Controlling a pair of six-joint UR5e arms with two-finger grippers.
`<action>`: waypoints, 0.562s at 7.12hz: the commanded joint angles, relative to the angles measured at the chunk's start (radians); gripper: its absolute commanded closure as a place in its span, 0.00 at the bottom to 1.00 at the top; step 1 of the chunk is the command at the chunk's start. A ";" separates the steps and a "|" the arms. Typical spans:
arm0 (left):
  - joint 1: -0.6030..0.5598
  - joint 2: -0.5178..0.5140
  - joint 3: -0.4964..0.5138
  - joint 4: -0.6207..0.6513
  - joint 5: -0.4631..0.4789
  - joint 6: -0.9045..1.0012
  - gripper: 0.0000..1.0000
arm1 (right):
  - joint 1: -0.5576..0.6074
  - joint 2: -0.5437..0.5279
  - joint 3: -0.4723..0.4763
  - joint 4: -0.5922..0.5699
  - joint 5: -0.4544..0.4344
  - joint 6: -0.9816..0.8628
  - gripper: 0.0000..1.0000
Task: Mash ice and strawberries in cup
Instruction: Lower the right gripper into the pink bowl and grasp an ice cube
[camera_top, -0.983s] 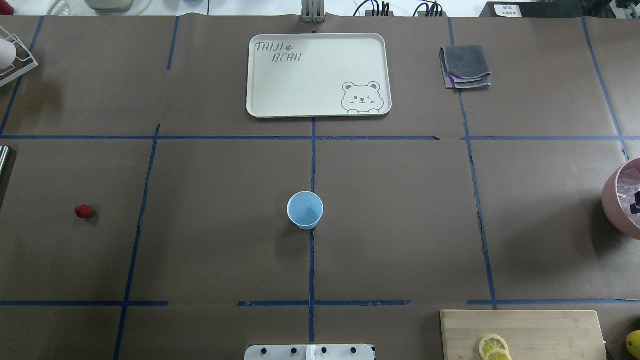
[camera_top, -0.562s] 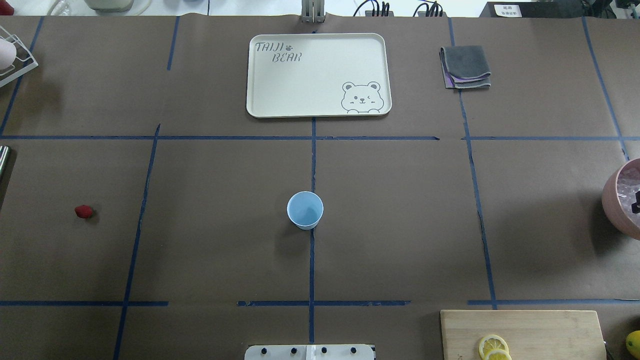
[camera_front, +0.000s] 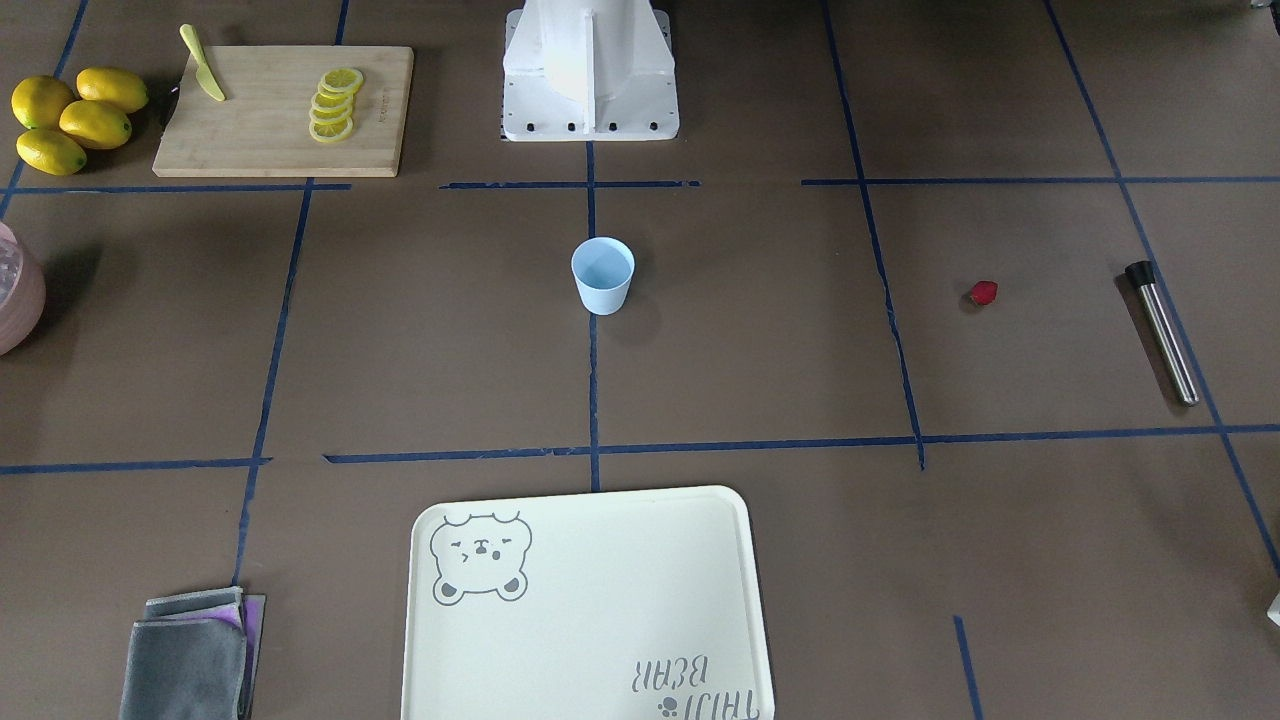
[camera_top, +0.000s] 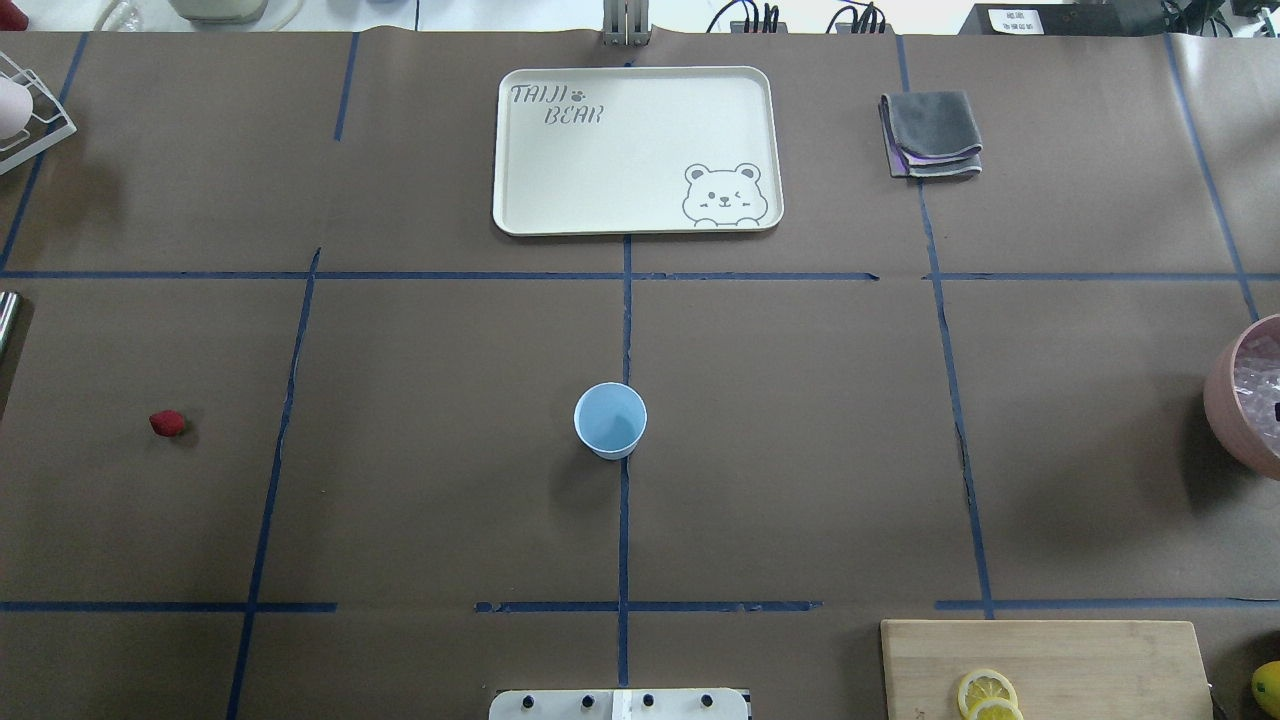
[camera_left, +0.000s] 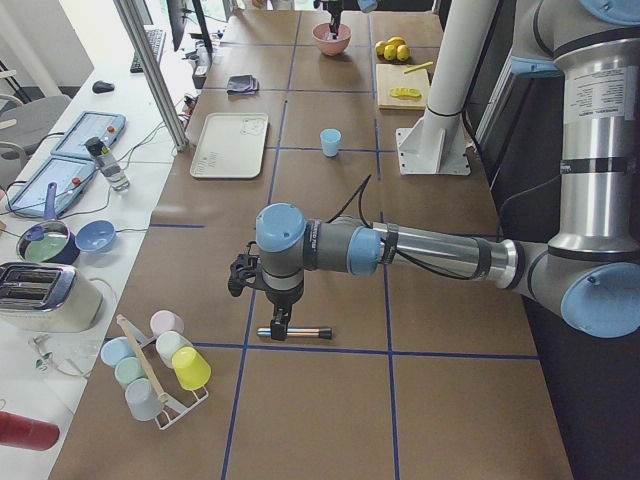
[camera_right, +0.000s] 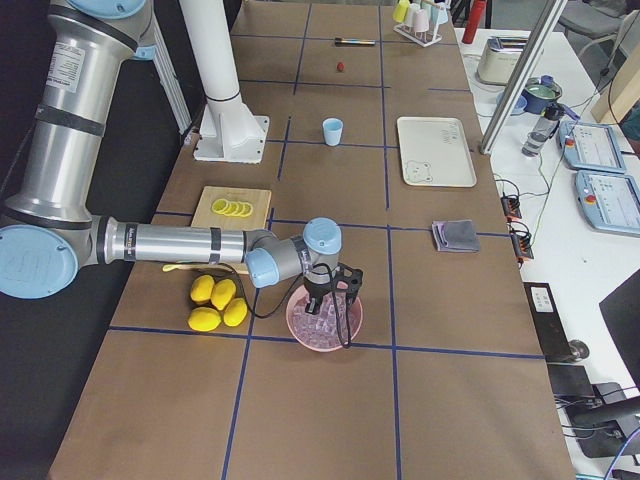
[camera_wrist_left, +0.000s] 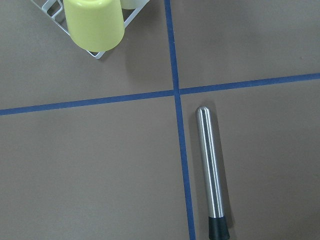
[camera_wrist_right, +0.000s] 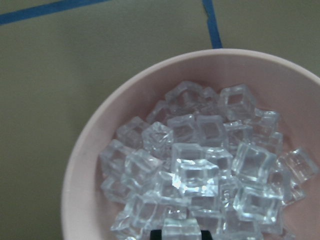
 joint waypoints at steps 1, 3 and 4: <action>-0.001 0.001 -0.002 0.000 -0.016 0.000 0.00 | 0.003 -0.040 0.152 -0.002 0.017 0.007 1.00; 0.000 0.001 -0.002 0.000 -0.022 0.000 0.00 | -0.045 -0.017 0.235 0.008 0.057 0.044 1.00; 0.000 0.001 -0.004 -0.005 -0.022 0.000 0.00 | -0.123 0.050 0.273 0.008 0.051 0.185 1.00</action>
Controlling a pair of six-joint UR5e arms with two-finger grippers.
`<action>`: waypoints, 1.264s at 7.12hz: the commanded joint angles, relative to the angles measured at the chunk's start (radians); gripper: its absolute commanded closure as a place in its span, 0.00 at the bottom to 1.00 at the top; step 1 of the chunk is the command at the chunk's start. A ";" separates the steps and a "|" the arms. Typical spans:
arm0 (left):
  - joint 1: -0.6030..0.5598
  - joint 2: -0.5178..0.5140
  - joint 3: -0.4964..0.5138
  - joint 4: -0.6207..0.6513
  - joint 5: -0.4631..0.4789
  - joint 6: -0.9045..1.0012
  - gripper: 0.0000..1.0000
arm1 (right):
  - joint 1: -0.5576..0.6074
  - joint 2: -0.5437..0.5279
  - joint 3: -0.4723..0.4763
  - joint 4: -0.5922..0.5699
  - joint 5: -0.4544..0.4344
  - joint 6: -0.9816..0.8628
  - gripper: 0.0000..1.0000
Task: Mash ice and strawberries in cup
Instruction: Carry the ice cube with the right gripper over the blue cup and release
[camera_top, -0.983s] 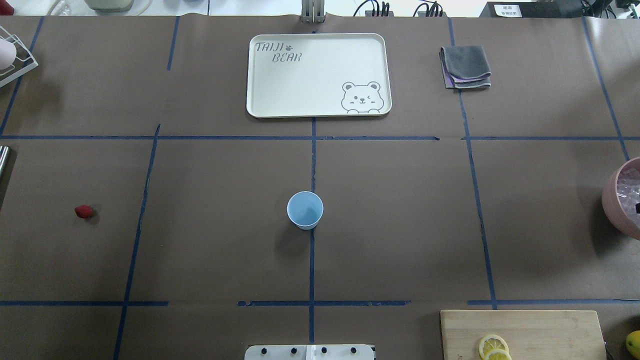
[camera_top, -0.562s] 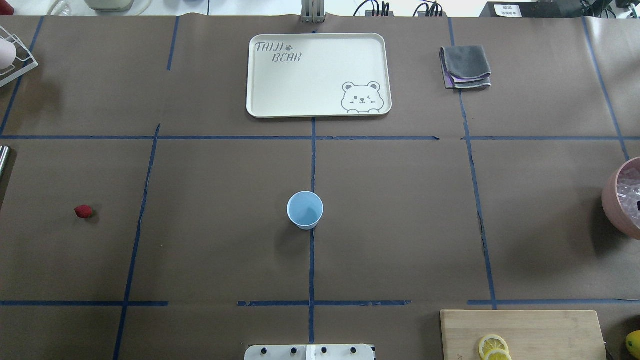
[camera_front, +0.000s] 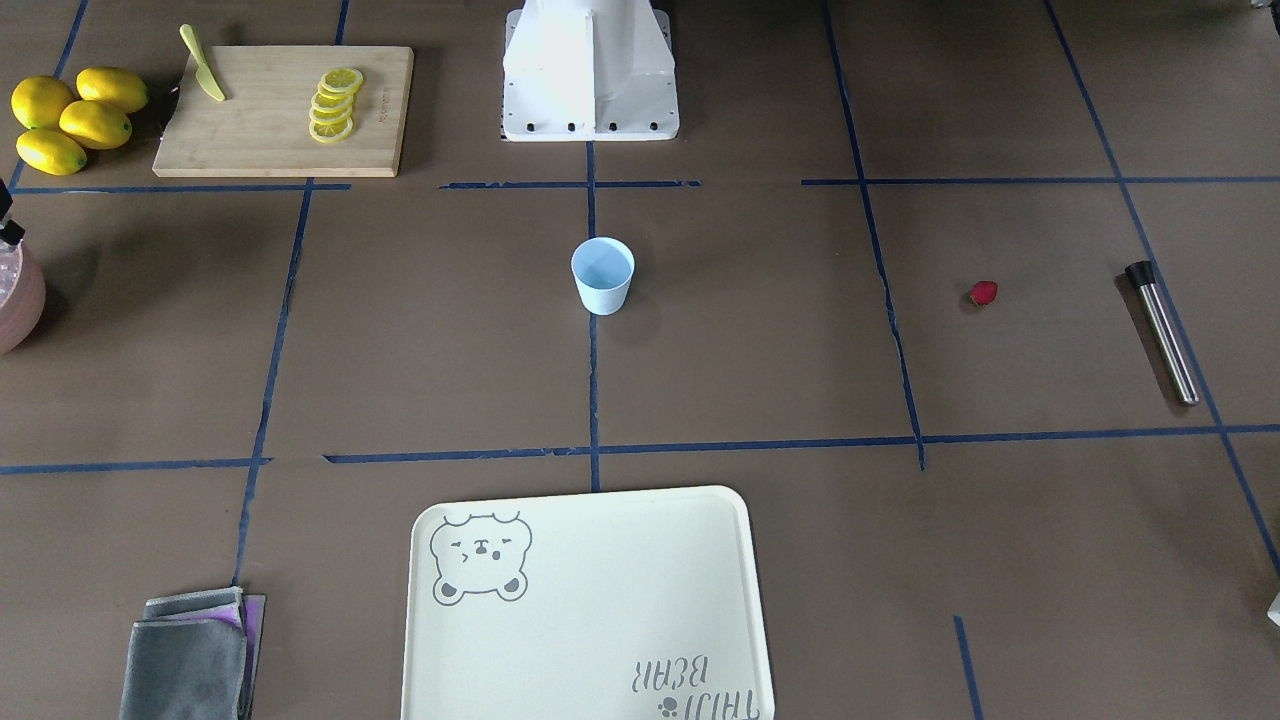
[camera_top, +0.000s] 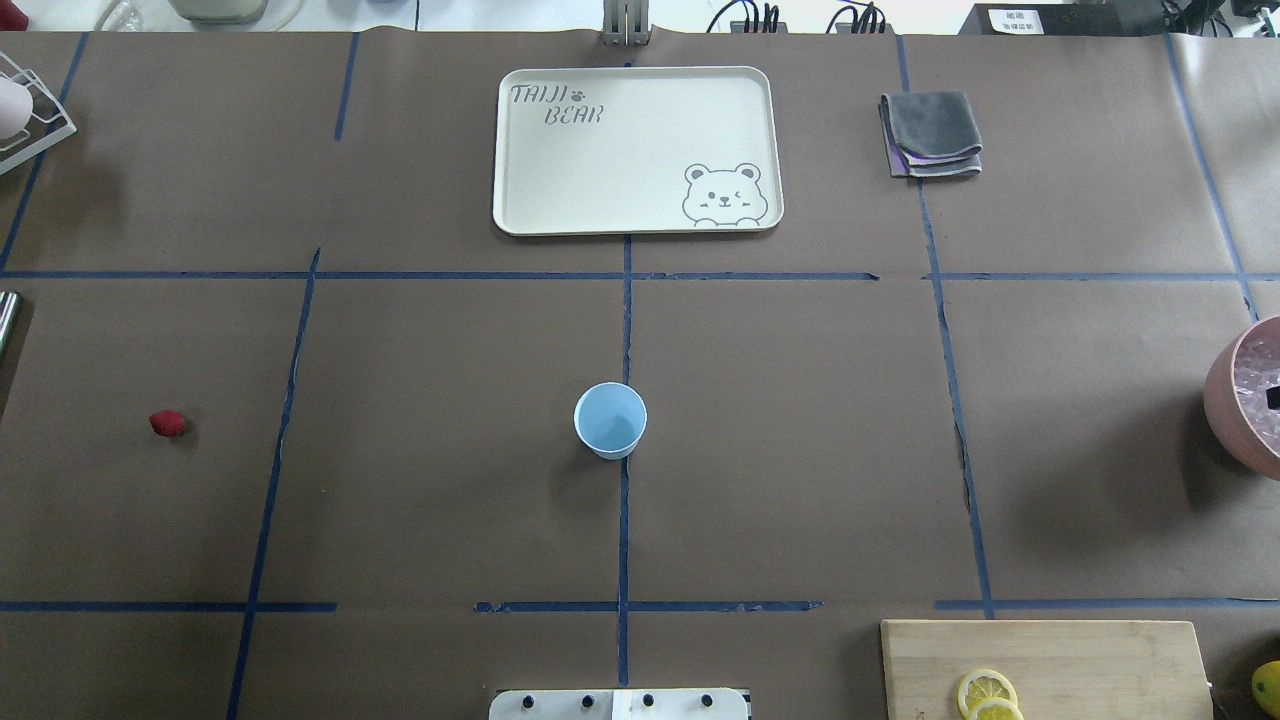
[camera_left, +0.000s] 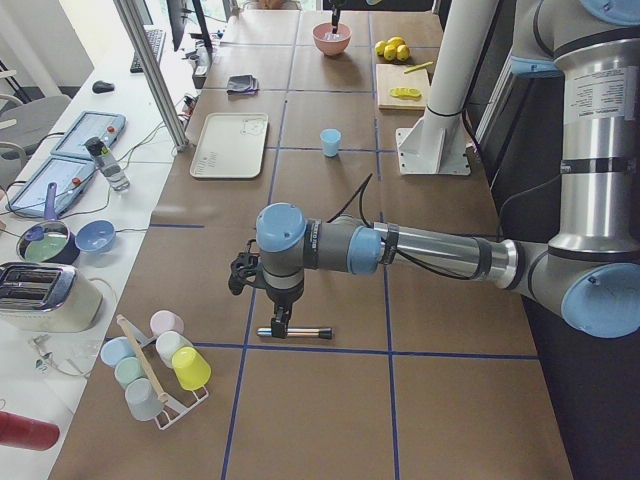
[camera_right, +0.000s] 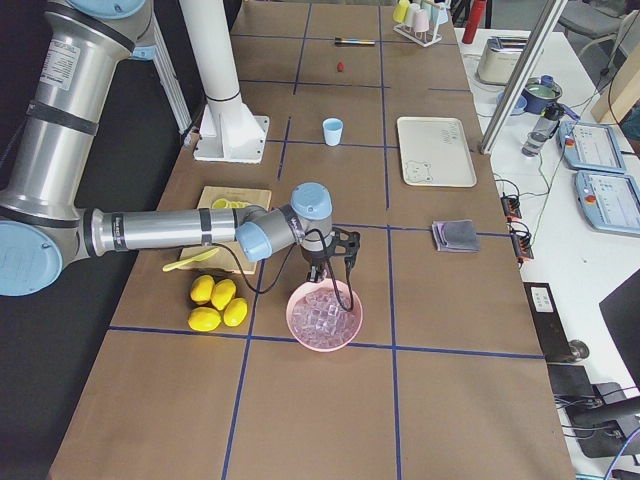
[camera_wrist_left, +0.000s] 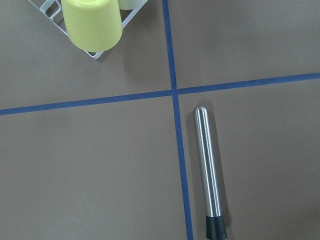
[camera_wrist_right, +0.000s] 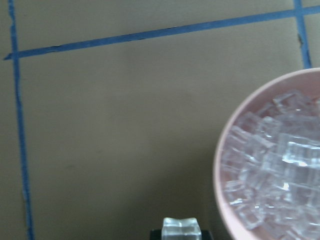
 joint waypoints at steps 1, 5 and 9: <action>0.001 0.000 0.000 -0.028 -0.001 0.000 0.00 | -0.186 0.177 0.060 0.001 -0.023 0.329 1.00; 0.074 0.000 0.002 -0.062 -0.001 -0.008 0.00 | -0.652 0.796 -0.030 -0.328 -0.383 0.777 0.98; 0.074 0.000 0.007 -0.063 -0.017 -0.008 0.00 | -0.716 0.990 -0.260 -0.234 -0.485 0.876 0.97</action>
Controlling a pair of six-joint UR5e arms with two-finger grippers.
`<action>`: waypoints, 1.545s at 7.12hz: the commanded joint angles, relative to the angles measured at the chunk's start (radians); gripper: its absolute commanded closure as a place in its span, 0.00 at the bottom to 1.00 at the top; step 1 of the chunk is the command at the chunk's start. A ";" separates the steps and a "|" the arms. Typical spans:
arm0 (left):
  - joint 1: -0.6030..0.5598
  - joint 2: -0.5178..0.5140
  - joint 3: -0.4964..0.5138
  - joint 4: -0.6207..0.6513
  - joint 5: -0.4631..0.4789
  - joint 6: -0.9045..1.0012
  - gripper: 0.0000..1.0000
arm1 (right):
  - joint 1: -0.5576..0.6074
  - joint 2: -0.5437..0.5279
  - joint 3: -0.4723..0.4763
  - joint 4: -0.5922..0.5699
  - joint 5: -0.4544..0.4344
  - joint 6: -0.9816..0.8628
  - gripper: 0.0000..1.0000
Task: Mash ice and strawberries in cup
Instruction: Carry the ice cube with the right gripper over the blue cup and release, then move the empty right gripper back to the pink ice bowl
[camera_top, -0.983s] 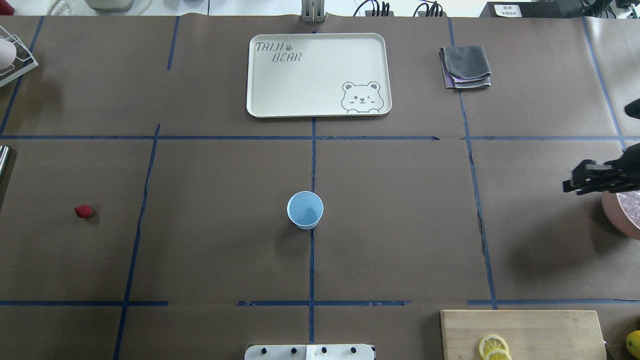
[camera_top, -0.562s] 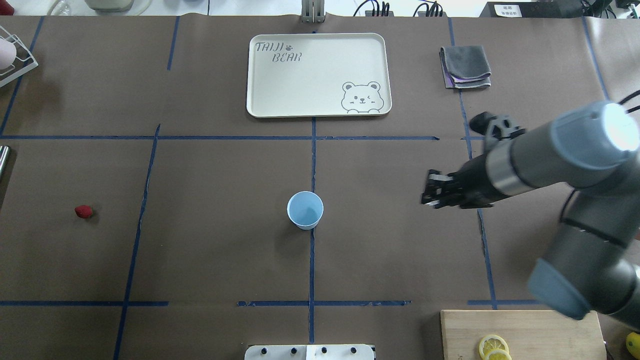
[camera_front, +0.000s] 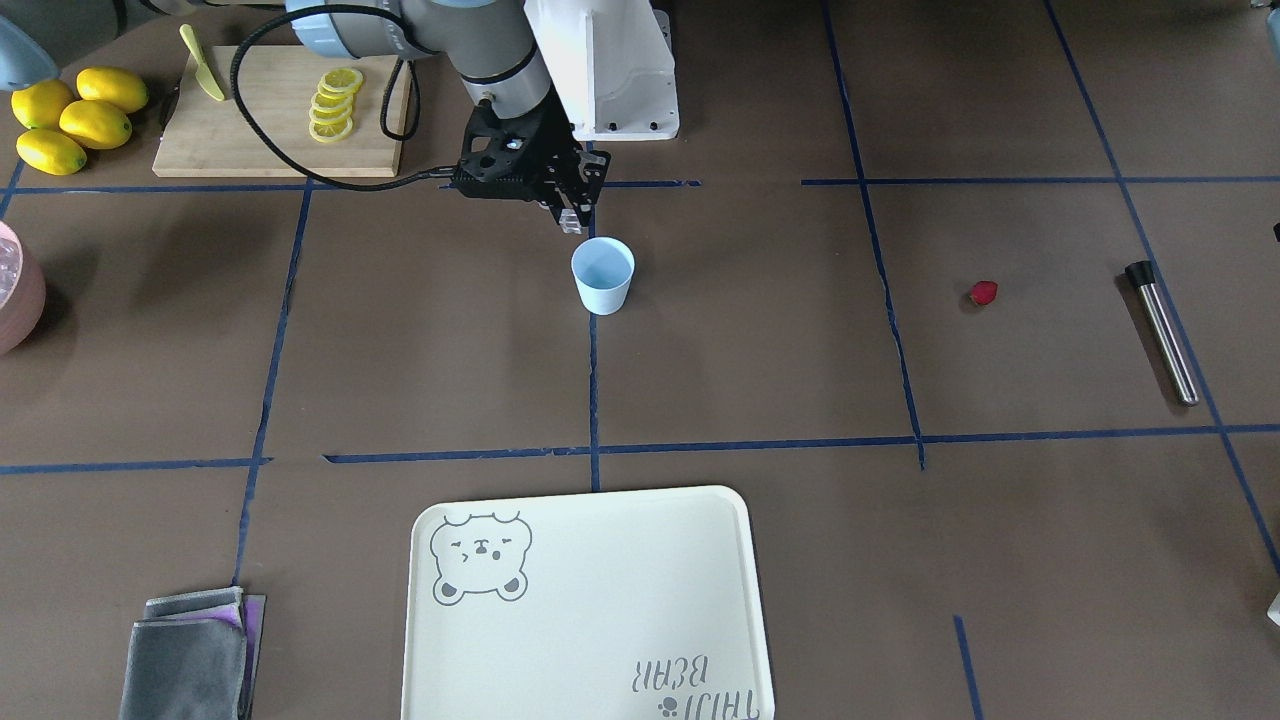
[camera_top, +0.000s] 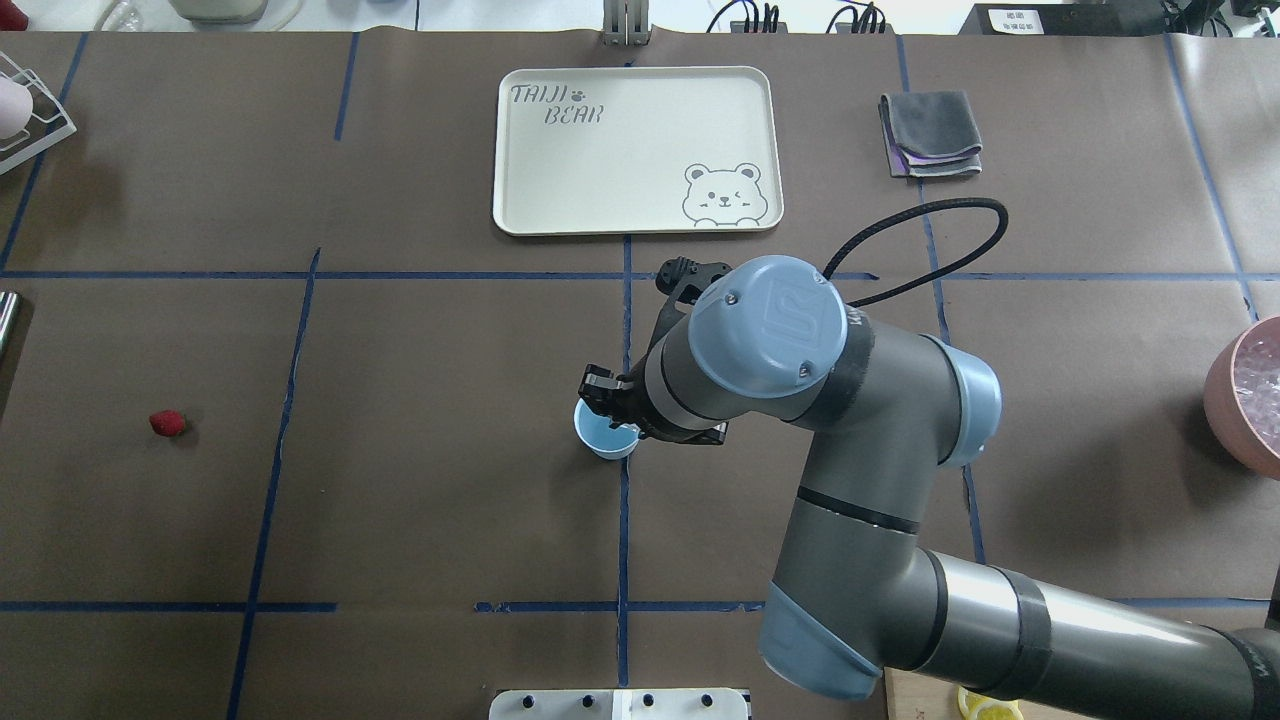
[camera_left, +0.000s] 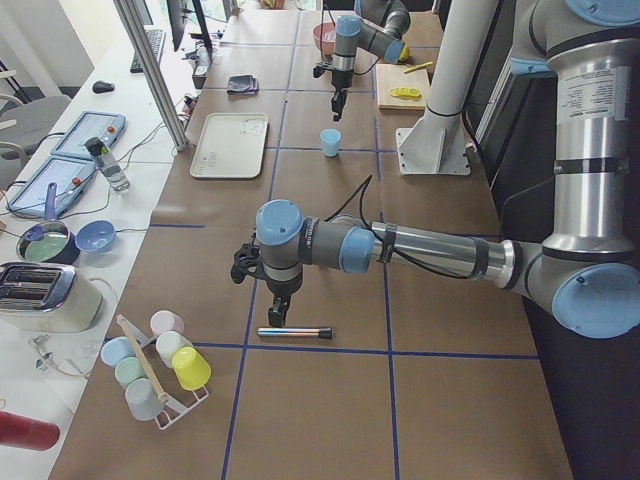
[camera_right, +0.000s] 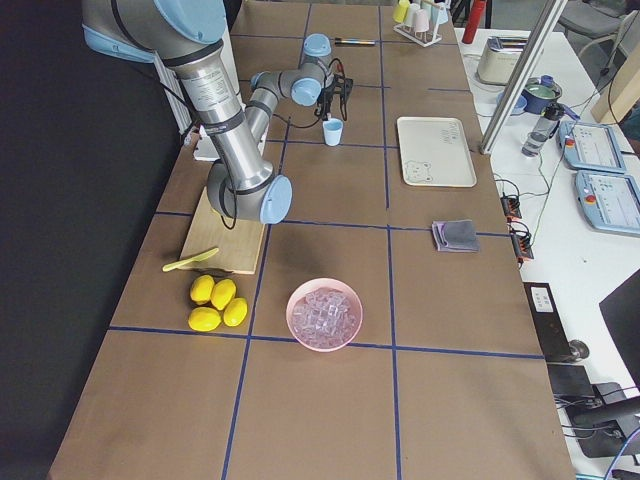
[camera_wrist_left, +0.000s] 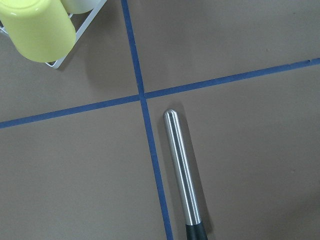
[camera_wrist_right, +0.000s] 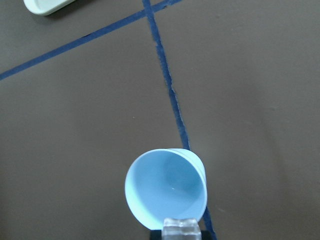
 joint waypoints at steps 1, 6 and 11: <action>0.002 0.000 0.001 0.001 -0.005 0.000 0.00 | -0.030 0.018 -0.086 0.089 -0.064 0.044 0.96; 0.002 0.000 0.001 0.001 -0.005 0.000 0.00 | -0.044 0.022 -0.078 0.084 -0.104 0.070 0.27; 0.007 0.000 0.012 0.001 -0.005 0.003 0.00 | 0.498 -0.518 0.245 0.024 0.367 -0.499 0.26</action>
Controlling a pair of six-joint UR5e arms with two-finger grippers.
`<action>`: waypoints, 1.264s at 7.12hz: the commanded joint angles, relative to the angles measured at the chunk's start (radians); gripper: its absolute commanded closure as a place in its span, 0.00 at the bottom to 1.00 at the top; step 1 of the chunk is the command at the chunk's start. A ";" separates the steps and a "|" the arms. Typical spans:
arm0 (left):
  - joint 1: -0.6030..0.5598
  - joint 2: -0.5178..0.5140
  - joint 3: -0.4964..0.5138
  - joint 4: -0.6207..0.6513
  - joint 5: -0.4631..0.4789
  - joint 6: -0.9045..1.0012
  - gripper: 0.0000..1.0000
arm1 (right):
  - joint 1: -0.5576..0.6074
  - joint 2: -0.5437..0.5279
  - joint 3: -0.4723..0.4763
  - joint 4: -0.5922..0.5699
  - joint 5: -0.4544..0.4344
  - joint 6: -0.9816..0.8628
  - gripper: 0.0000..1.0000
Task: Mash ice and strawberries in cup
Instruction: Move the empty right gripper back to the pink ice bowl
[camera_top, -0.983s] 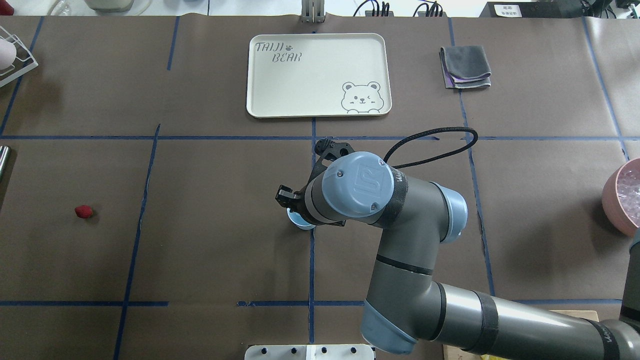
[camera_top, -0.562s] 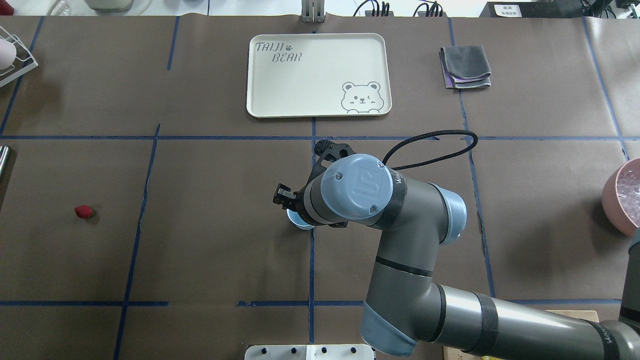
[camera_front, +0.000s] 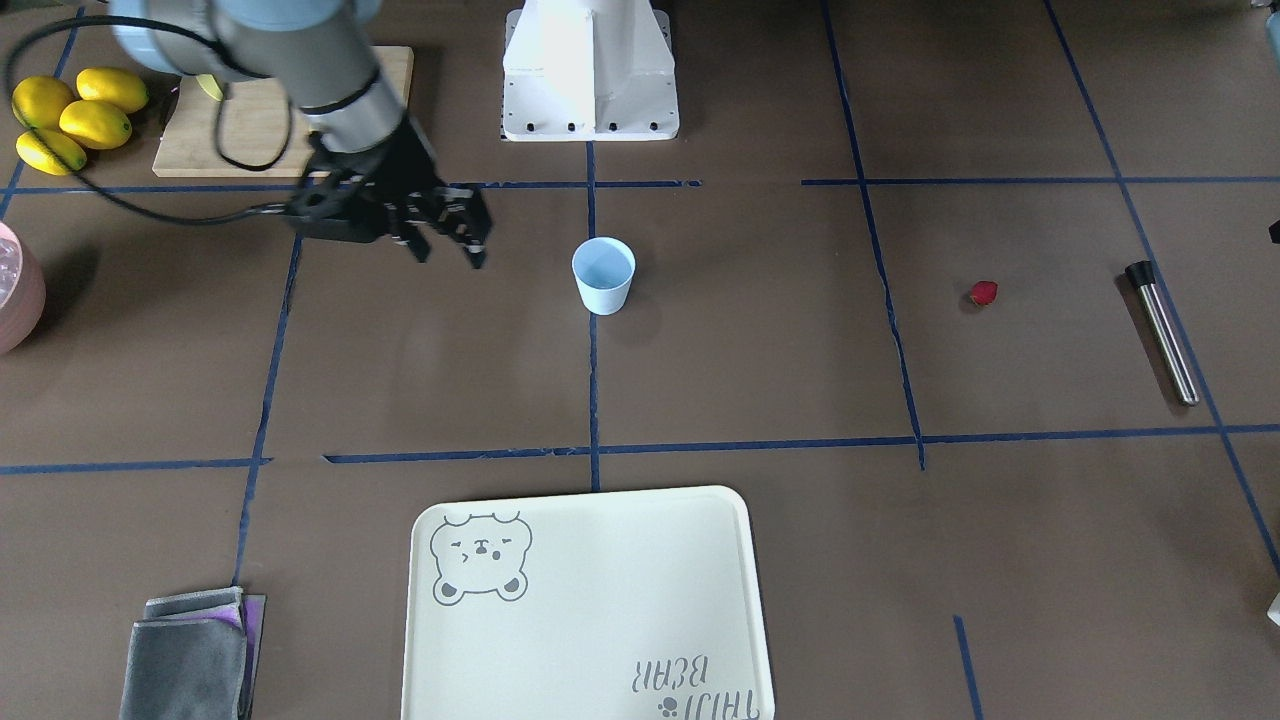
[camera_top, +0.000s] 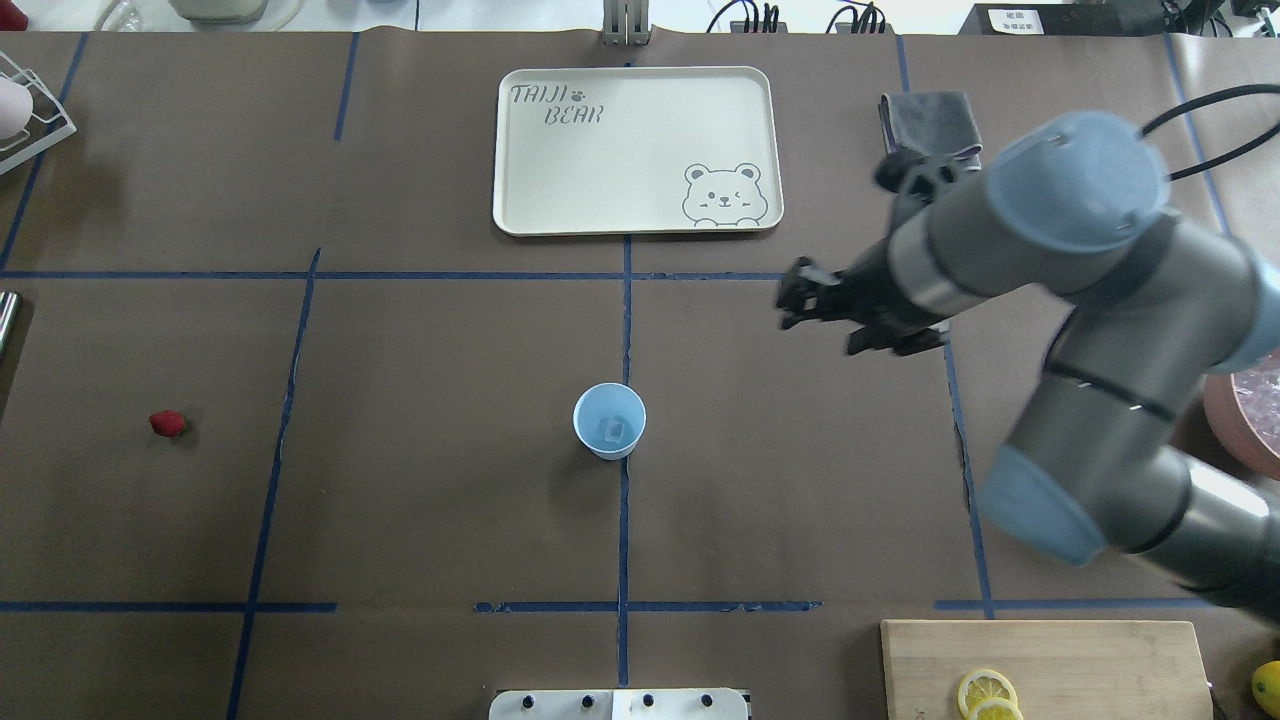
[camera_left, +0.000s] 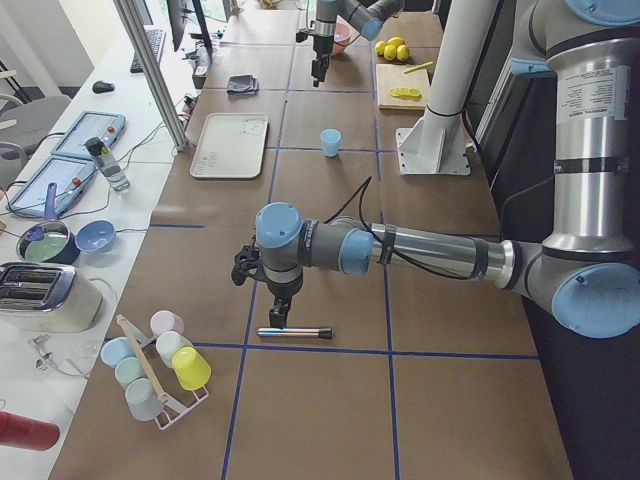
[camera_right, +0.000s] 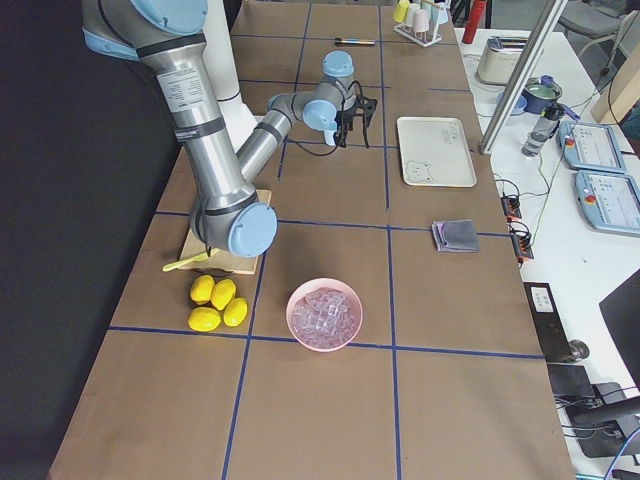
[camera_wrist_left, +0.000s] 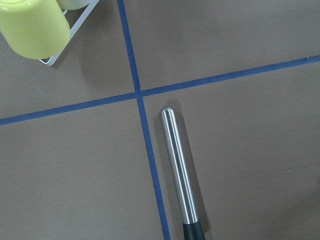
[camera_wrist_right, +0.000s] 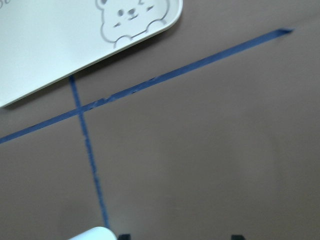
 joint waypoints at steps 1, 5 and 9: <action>0.001 0.000 -0.001 0.000 -0.002 -0.001 0.00 | 0.281 -0.288 0.049 -0.001 0.190 -0.451 0.25; 0.001 0.002 -0.007 0.000 -0.002 -0.004 0.00 | 0.532 -0.505 -0.110 -0.003 0.260 -1.018 0.22; 0.001 0.000 -0.001 0.000 0.000 -0.001 0.00 | 0.569 -0.501 -0.268 0.066 0.327 -1.148 0.00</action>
